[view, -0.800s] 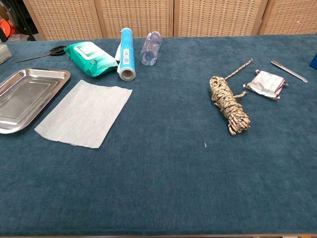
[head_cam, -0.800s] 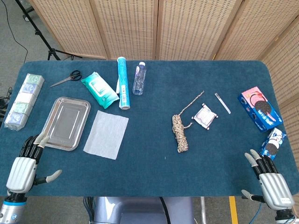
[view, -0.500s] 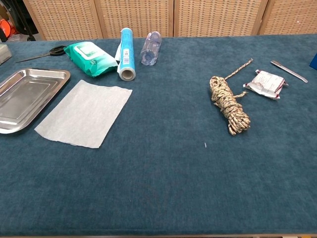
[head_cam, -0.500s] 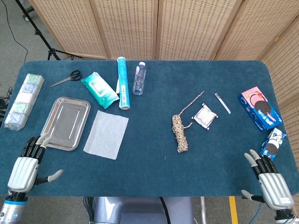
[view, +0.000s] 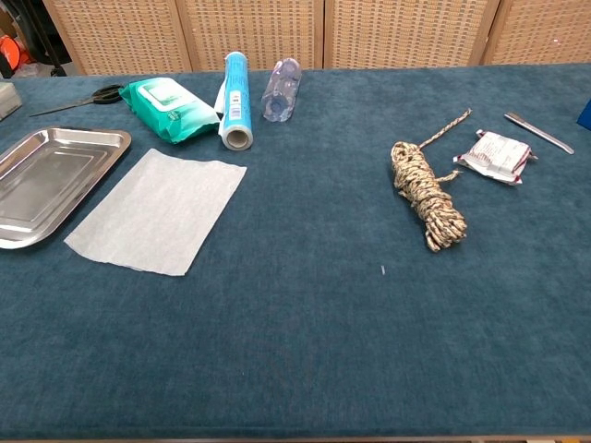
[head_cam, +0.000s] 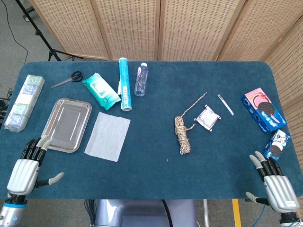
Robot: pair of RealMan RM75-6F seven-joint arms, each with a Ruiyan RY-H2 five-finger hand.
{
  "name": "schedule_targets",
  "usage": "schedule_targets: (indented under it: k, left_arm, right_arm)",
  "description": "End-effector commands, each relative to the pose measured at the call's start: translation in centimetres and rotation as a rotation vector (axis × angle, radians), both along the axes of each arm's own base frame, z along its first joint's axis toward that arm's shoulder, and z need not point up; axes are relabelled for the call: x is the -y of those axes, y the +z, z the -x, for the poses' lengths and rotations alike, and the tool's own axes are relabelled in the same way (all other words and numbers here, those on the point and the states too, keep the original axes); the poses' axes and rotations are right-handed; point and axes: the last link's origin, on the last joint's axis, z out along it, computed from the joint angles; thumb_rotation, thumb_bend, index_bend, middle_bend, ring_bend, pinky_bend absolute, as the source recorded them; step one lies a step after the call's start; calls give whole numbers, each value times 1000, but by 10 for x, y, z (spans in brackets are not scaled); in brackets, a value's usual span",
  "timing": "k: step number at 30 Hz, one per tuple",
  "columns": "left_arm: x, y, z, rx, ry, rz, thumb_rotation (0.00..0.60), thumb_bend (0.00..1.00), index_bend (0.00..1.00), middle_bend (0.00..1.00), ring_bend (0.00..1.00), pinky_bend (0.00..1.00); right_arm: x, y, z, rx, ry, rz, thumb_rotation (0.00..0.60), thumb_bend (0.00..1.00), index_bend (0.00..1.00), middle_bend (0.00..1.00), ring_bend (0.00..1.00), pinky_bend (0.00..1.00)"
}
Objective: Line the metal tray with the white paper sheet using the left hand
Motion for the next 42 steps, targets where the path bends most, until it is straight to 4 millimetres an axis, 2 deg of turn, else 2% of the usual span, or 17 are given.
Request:
schedule_targets:
  k: [1, 6, 10, 14, 18, 22, 25, 32, 35, 42]
  left_arm:
    - [0, 0, 0, -8, 3, 1, 52, 0, 71, 0, 0, 0]
    - [-2, -3, 1, -20, 7, 24, 49, 7, 71, 0, 0, 0]
    - [-7, -5, 4, -12, 21, 48, 49, 117, 71, 0, 0, 0]
    - [-19, -5, 9, -34, 36, 89, 49, 194, 71, 0, 0, 0]
    - [-36, -3, 11, -77, 38, 123, 62, 223, 65, 0, 0, 0]
    - [-59, -3, 10, -126, 36, 164, 90, 245, 27, 0, 0, 0]
    - [-72, -5, 9, -130, 45, 204, 135, 254, 0, 0, 0, 0]
    - [-103, -16, 6, -214, 40, 295, 226, 270, 0, 0, 0, 0]
    - [-109, -20, 5, -229, 50, 321, 245, 273, 0, 0, 0, 0]
    - [-123, -34, 2, -242, 68, 361, 249, 278, 14, 0, 0, 0]
  right_arm:
    - [0, 0, 0, 0, -1, 0, 600, 0, 0, 0, 0, 0]
    - [0, 1, 1, 2, -1, 4, 600, 0, 0, 0, 0, 0]
    - [-1, 2, 1, 5, -3, 11, 600, 0, 0, 0, 0, 0]
    - [-1, 2, 1, 6, -3, 12, 600, 0, 0, 0, 0, 0]
    - [0, 2, 1, 4, -3, 10, 600, 0, 0, 0, 0, 0]
    - [0, 1, 1, 5, -3, 10, 600, 0, 0, 0, 0, 0]
    - [0, 2, 1, 5, -3, 10, 600, 0, 0, 0, 0, 0]
    - [1, 3, 1, 14, -1, 16, 600, 0, 0, 0, 0, 0]
    - [1, 3, 1, 16, 1, 17, 600, 0, 0, 0, 0, 0]
    - [1, 5, 2, 24, 4, 26, 600, 0, 0, 0, 0, 0]
